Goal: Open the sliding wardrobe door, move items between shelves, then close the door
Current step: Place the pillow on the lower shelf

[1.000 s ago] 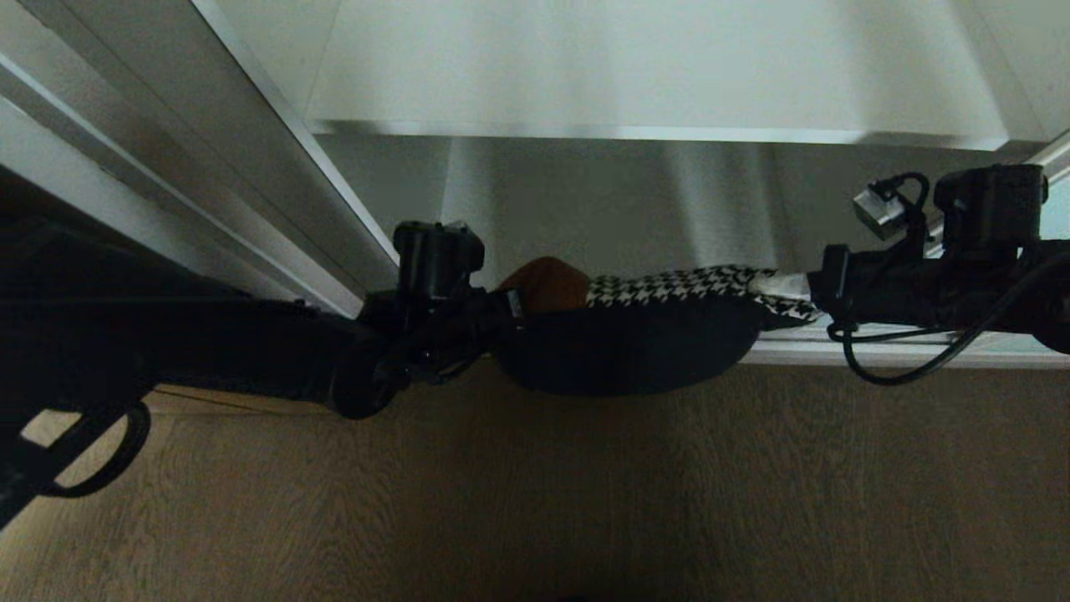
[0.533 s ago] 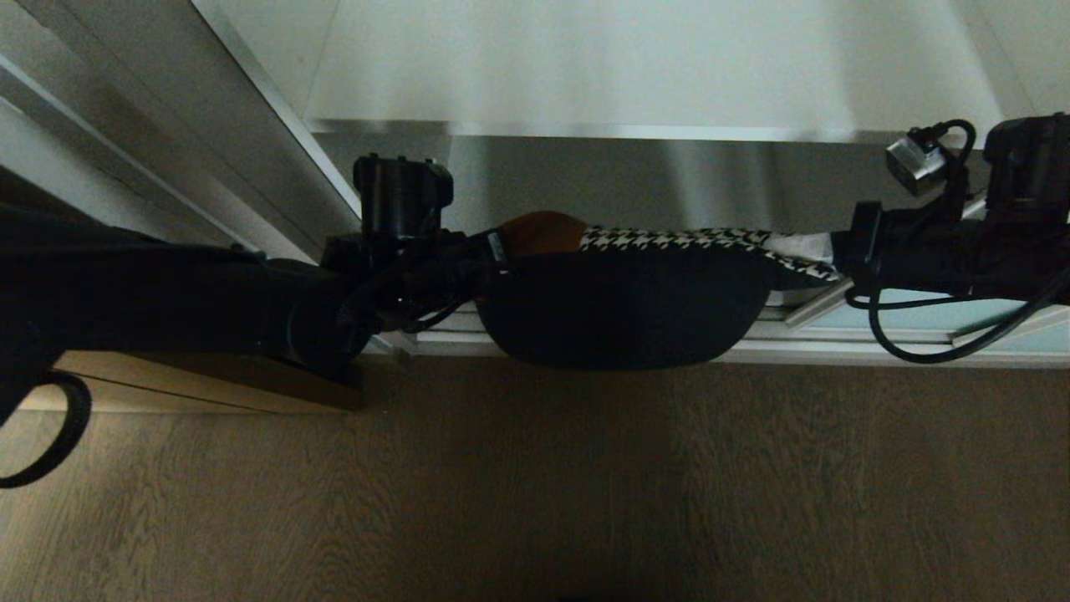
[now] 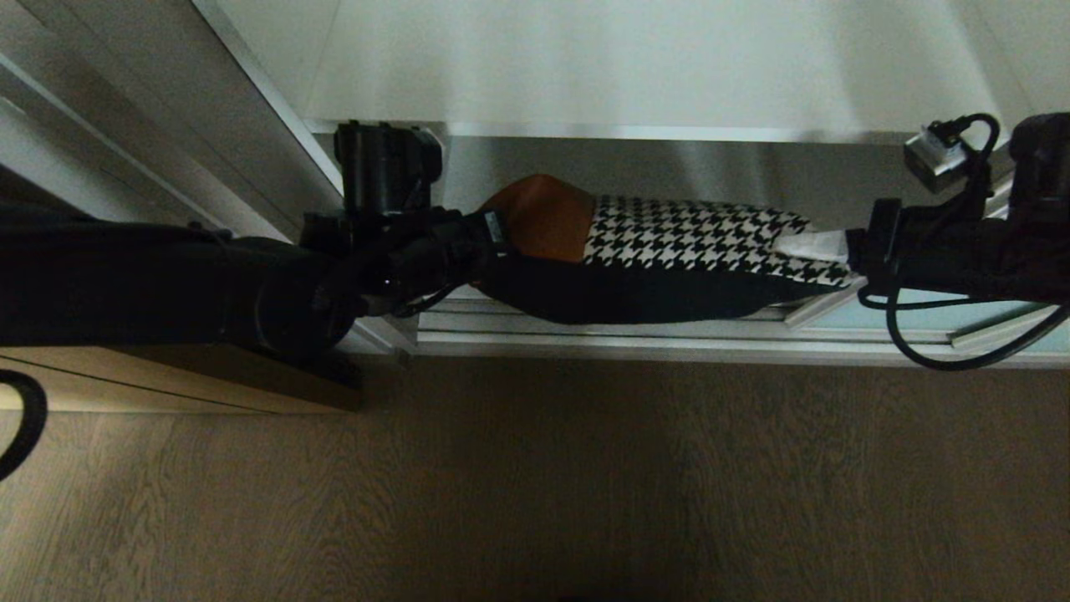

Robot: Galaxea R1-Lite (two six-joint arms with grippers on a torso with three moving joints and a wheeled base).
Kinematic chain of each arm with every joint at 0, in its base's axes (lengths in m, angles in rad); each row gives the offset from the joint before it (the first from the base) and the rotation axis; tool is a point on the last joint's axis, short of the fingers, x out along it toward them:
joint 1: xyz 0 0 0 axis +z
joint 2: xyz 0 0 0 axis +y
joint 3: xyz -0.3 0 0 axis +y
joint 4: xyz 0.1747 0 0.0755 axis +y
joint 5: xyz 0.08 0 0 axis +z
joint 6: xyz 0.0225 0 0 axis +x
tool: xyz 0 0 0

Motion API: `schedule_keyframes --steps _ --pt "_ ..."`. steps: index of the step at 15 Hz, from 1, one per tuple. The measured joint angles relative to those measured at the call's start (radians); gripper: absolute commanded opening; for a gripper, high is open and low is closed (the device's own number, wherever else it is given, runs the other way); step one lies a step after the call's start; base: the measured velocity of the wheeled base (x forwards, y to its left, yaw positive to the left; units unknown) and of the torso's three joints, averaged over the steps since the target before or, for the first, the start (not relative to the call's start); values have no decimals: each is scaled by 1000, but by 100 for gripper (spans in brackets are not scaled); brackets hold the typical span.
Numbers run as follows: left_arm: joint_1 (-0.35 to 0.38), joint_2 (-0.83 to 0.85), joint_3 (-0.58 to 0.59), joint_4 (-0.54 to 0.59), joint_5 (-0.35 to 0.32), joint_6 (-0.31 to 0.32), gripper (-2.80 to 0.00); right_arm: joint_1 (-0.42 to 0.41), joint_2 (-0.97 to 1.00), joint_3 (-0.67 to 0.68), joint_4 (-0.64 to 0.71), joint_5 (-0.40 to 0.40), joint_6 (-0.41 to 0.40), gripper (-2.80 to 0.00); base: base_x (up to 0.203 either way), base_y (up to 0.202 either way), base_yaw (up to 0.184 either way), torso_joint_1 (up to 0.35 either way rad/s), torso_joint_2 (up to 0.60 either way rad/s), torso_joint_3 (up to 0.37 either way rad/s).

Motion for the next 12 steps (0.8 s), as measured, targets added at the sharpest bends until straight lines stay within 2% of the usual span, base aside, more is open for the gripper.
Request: schedule_keyframes --steps 3,6,12 --pt "29 142 17 -64 -3 -7 -280 -3 145 17 -55 1 -13 -280 0 0 0 0 0 0" --pt "58 311 -26 -106 -7 -12 -280 0 309 -6 -87 -8 -22 -280 0 0 0 0 0 0" --pt "76 452 -44 -84 -23 -44 -280 -1 449 -33 -95 -14 -27 -280 0 0 0 0 0 0"
